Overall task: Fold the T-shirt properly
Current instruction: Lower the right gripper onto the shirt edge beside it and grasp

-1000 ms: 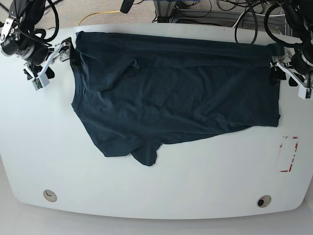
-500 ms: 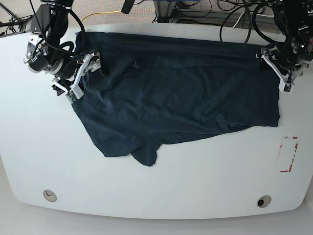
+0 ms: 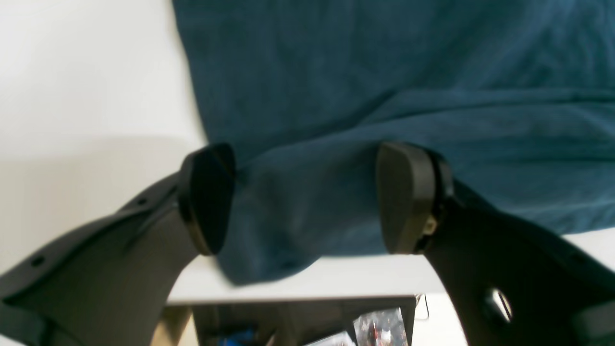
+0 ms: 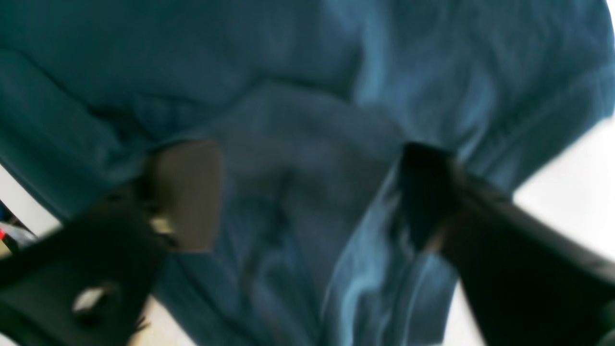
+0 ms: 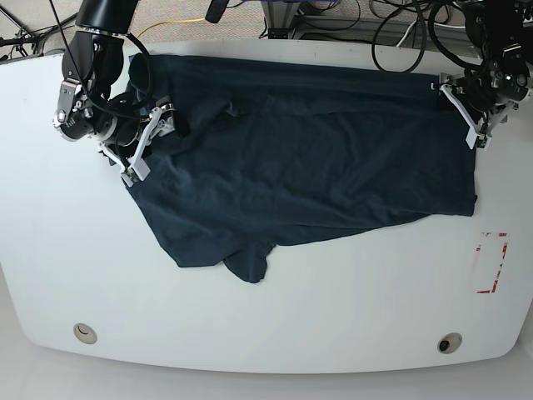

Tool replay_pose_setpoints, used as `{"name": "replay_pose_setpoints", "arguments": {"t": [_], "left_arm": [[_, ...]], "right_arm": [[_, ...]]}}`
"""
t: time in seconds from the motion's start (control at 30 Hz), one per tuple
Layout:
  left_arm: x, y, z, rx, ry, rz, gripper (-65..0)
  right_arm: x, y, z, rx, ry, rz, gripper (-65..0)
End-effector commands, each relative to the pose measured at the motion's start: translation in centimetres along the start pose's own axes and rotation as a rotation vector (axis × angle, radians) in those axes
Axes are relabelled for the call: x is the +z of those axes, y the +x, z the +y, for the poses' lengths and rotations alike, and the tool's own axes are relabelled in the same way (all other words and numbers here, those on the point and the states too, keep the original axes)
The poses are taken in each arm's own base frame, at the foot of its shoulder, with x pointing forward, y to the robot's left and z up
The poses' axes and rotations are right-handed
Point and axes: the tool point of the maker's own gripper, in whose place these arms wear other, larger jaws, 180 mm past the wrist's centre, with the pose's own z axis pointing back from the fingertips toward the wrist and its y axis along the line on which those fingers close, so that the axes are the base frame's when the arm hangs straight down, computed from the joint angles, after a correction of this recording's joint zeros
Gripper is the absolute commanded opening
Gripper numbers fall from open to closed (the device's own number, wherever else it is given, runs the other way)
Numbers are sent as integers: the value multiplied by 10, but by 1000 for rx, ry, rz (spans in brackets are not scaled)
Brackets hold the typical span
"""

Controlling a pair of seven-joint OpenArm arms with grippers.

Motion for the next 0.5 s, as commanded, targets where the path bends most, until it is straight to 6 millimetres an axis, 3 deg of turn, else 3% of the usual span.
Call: {"name": "replay_pose_setpoints", "arguments": {"t": [0.0, 0.23, 0.47], "left_arm": [[5, 6, 5, -13, 11, -30, -222], [4, 5, 5, -12, 11, -29, -222], [4, 5, 5, -12, 11, -29, -222]], "right_arm": [[2, 11, -6, 0, -2, -37, -238], [1, 10, -6, -10, 4, -38, -374], [1, 9, -6, -11, 4, -39, -569]]}}
